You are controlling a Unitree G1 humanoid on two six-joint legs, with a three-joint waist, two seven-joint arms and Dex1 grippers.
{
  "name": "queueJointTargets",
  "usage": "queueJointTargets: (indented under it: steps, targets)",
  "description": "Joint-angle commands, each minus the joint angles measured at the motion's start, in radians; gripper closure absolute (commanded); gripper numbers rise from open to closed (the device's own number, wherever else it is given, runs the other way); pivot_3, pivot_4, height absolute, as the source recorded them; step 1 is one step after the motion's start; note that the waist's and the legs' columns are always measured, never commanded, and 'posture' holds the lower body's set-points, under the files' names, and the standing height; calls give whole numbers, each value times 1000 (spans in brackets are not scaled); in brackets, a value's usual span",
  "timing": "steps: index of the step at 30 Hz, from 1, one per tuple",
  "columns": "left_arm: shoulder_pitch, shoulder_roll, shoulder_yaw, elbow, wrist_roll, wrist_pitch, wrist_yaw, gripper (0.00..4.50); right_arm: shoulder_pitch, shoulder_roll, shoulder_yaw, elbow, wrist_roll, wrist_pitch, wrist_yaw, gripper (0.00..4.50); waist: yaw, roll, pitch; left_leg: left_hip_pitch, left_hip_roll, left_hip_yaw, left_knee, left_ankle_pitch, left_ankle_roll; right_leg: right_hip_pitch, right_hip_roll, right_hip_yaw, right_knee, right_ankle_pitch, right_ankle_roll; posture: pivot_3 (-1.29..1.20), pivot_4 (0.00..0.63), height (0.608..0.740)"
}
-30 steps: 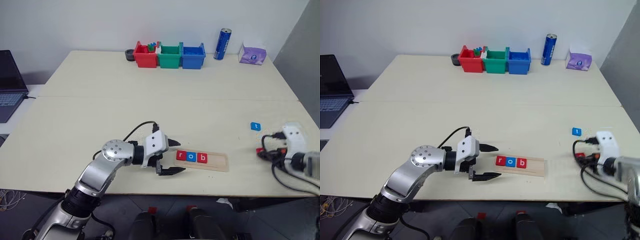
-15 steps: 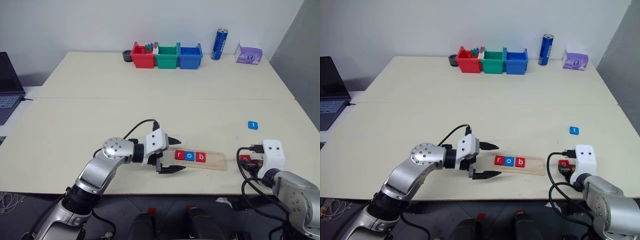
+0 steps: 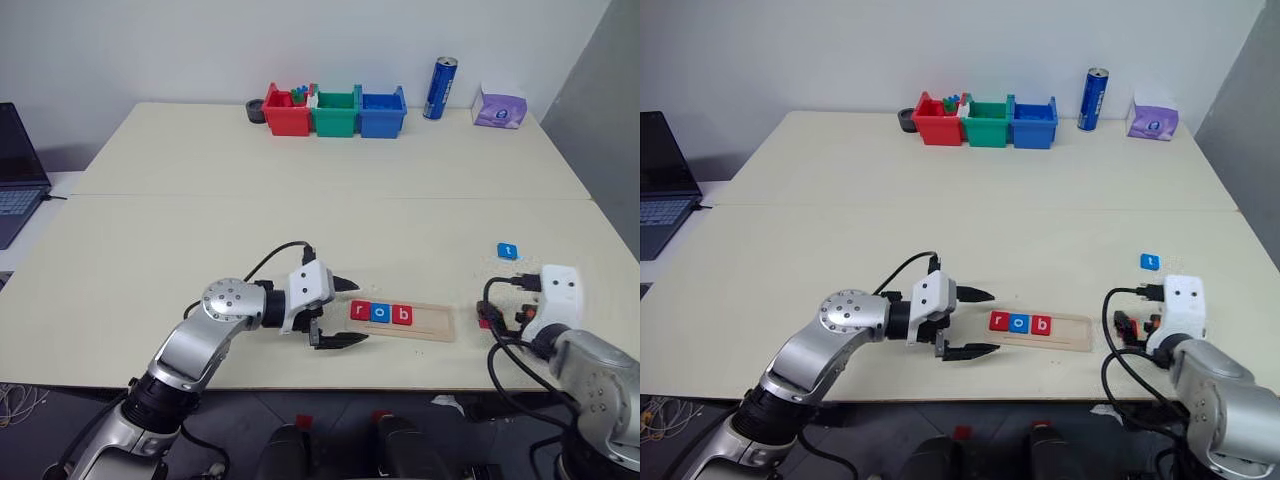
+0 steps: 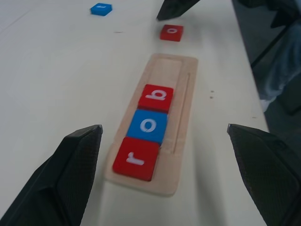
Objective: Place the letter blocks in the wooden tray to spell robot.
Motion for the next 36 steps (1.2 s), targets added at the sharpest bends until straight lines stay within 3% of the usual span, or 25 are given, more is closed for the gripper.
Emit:
queueJointTargets:
  steps: [1, 5, 11, 18, 27, 31, 36]
  targets:
    - [10, 15, 55, -2, 3, -16, 28, 0, 58, -95, 9, -28, 76, -151, 131, 42, 0, 0, 0, 0, 0, 0, 0, 0, 0, 0, 0, 0, 0, 0, 0, 0, 150, 740]
    - [19, 29, 73, -8, 1, -9, 36, 0, 157, -238, 40, 46, 150, -407, 347, 42, 0, -1, 1, 0, 0, 1, 0, 0, 0, 0, 1, -1, 0, 0, 0, 0, 150, 740]
    - [21, 37, 73, -14, 0, -5, 40, 0, 221, -517, 225, 303, 49, -754, 541, 42, 0, -3, 2, 1, 0, 2, 1, 0, 0, 1, 0, -1, 0, 0, 0, 0, 150, 740]
    - [21, 33, 66, -20, 4, -9, 43, 0, 130, -626, 345, 499, 8, -931, 634, 42, 0, -4, 2, 1, 0, 2, 1, 0, 0, 1, 0, -1, 0, 0, 0, 0, 150, 740]
    - [17, 26, 57, -16, 6, -11, 40, 0, -60, -669, 502, 662, -31, -987, 755, 42, 1, -4, 3, 1, 0, 1, 1, 0, 0, 1, 0, 0, 1, 0, 0, 0, 150, 740]
    - [18, 25, 56, -16, 10, -14, 40, 0, -126, -688, 573, 727, -73, -988, 800, 941, 2, -4, 3, 1, 0, 1, 1, 0, 0, 1, 0, 0, 0, 0, 0, 0, 150, 740]
    - [34, 31, 59, -23, 12, -19, 39, 0, -135, -703, 581, 739, -73, -970, 819, 2759, 2, -4, 3, 2, 1, 1, 2, 0, 0, 1, -1, 0, 1, 0, 0, 0, 150, 740]
